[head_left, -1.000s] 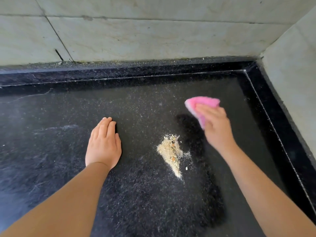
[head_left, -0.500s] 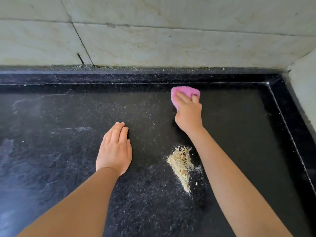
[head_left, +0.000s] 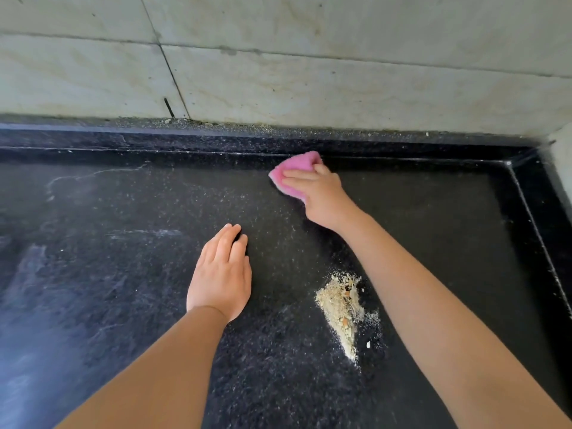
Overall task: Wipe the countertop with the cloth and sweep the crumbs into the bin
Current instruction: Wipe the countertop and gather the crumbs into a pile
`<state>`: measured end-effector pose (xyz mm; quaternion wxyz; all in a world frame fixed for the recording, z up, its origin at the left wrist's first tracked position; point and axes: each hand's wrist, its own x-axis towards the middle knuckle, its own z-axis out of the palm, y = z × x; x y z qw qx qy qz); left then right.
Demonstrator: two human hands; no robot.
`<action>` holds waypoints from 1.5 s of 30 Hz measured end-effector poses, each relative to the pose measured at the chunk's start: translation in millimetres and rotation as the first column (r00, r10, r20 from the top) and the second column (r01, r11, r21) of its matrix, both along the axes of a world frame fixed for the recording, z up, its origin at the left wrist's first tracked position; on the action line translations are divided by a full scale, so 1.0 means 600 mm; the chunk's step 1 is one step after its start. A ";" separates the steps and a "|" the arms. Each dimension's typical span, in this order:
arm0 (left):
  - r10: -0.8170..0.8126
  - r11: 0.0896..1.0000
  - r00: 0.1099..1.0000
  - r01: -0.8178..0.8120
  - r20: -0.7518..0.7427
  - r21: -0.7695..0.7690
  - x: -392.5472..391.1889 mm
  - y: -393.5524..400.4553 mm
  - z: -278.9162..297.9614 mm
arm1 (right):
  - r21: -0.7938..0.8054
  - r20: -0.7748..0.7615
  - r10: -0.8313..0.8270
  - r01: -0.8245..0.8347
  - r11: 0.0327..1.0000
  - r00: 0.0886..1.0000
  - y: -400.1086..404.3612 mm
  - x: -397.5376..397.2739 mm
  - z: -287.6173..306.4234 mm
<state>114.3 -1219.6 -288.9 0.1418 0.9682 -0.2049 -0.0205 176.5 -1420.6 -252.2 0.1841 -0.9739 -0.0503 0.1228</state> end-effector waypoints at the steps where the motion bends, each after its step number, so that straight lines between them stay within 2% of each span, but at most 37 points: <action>1: -0.004 1.000 1.000 0.004 0.002 0.000 0.000 0.000 -0.001 | -0.008 -0.024 -0.008 0.008 1.000 1.000 0.009 0.001 -0.005; 3: -0.007 1.000 1.000 0.006 0.006 0.007 0.001 0.001 0.000 | 0.054 -0.039 0.017 -0.015 0.998 0.999 0.017 -0.013 -0.007; 8: -0.022 1.000 1.000 0.022 -0.002 0.018 0.001 0.001 0.004 | 0.207 -0.194 0.289 -0.249 0.946 0.937 -0.011 -0.119 0.013; 10: -0.019 1.000 1.000 0.019 -0.002 0.013 0.001 0.001 0.005 | 0.276 -0.241 0.322 -0.253 0.927 0.916 -0.031 -0.148 0.035; 12: -0.017 1.000 1.000 0.017 0.001 0.001 0.001 0.001 0.003 | 0.289 -0.242 0.252 -0.178 0.941 0.937 -0.047 -0.151 0.060; 15: -0.023 1.000 1.000 0.023 0.009 0.002 0.001 0.002 0.002 | 0.234 -0.021 0.091 -0.083 0.969 0.996 -0.052 -0.112 0.061; 17: -0.029 1.000 1.000 0.029 0.003 -0.002 0.001 0.002 0.002 | 0.136 0.087 0.150 -0.161 0.978 0.985 -0.035 -0.089 0.036; 19: -0.029 1.000 1.000 0.029 0.001 -0.005 0.001 0.003 0.001 | 0.055 0.114 0.230 -0.237 0.970 0.966 -0.020 -0.082 -0.002; 21: -0.019 1.000 1.000 0.019 -0.007 -0.024 0.001 0.003 -0.001 | 0.056 0.082 0.250 -0.255 0.965 0.965 -0.012 -0.097 -0.011; 25: -0.003 0.999 0.998 0.001 -0.062 -0.032 -0.002 0.003 0.001 | 0.233 -0.044 0.147 -0.133 0.963 0.988 -0.033 -0.169 0.013; 26: -0.002 0.999 0.997 -0.001 -0.081 -0.033 -0.004 0.002 0.004 | 0.267 -0.030 0.094 -0.083 0.960 0.995 -0.040 -0.187 0.024; 29: 0.011 0.999 0.994 -0.015 -0.105 -0.042 -0.005 0.001 0.010 | 0.235 0.173 -0.088 0.046 0.971 0.981 -0.055 -0.203 0.029; 31: 0.008 0.999 0.994 -0.013 -0.111 -0.042 -0.009 0.000 0.013 | 0.184 0.236 -0.191 0.149 0.972 0.953 -0.065 -0.207 0.006; 33: 0.008 0.999 0.993 -0.013 -0.118 -0.047 -0.009 -0.001 0.017 | 0.162 0.188 -0.313 0.284 0.945 0.931 -0.059 -0.207 -0.009; 35: 0.009 0.999 0.992 -0.015 -0.122 -0.048 -0.010 -0.002 0.020 | 0.209 0.105 -0.362 0.335 0.919 0.926 -0.048 -0.216 -0.022; 38: -0.002 0.999 0.993 -0.004 -0.122 -0.043 -0.011 -0.001 0.023 | 0.243 -0.020 -0.317 0.312 0.919 0.948 -0.023 -0.239 -0.030; 45: -0.032 0.997 0.984 0.043 -0.177 0.060 -0.018 -0.001 0.039 | 0.317 -0.092 -0.201 0.220 0.923 0.975 0.026 -0.304 -0.016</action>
